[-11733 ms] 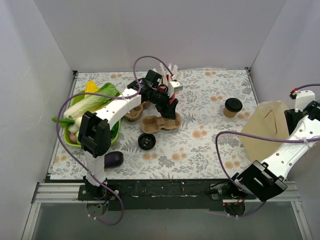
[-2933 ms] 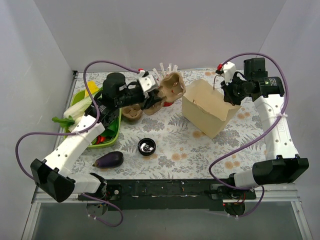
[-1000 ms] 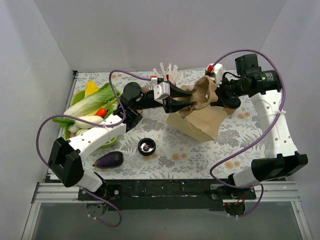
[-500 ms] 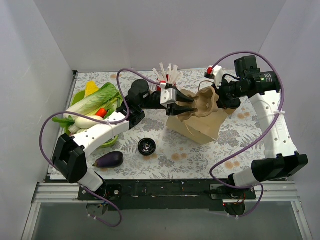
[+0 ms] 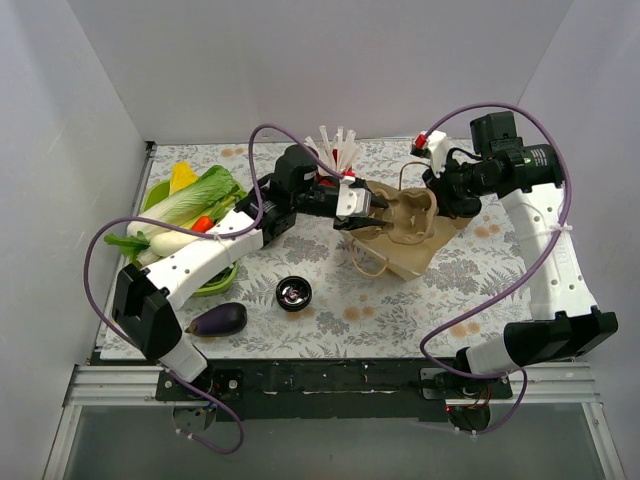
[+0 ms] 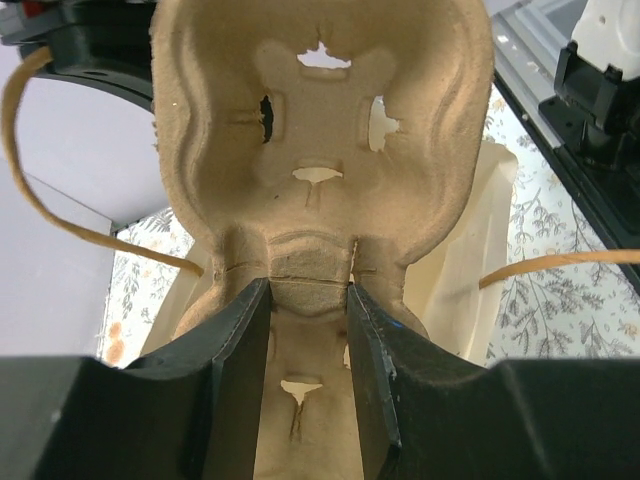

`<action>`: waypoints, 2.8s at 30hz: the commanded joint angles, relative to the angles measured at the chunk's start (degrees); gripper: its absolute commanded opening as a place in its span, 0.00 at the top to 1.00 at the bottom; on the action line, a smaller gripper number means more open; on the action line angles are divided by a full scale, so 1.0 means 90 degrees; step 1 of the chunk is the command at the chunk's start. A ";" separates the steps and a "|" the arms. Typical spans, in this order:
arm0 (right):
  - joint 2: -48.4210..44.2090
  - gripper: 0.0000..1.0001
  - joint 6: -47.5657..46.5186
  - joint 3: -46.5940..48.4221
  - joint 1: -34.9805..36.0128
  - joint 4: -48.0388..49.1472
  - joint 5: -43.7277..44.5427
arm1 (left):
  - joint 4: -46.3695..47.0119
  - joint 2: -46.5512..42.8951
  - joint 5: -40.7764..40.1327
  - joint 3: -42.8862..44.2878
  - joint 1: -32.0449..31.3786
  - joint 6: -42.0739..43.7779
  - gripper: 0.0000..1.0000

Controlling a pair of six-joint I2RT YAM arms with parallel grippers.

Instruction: Pack the takeout coffee

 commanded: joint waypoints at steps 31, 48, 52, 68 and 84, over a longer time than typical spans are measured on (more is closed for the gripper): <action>-0.0646 0.99 -0.0259 -0.0656 0.0096 0.0243 -0.0101 | -0.2783 0.0709 -0.1262 0.1598 -0.0647 0.2652 1.00; -0.0714 0.99 -0.0298 -0.0715 0.0086 0.0262 -0.0121 | -0.2742 0.0317 -0.1545 0.0728 -0.0627 0.3394 1.00; -0.0714 0.99 -0.0279 -0.0685 0.0086 0.0223 -0.0228 | -0.3202 0.0541 -0.1721 0.1009 -0.0656 0.3855 1.00; -0.0988 0.99 -0.0035 -0.0978 0.0223 0.0116 -0.0335 | -0.3748 0.1206 -0.2375 0.1899 -0.1223 0.4744 1.00; -0.0880 0.99 -0.0181 -0.1242 0.0223 0.0067 -0.0141 | -0.4043 0.0855 -0.2952 0.2047 -0.1272 0.4090 1.00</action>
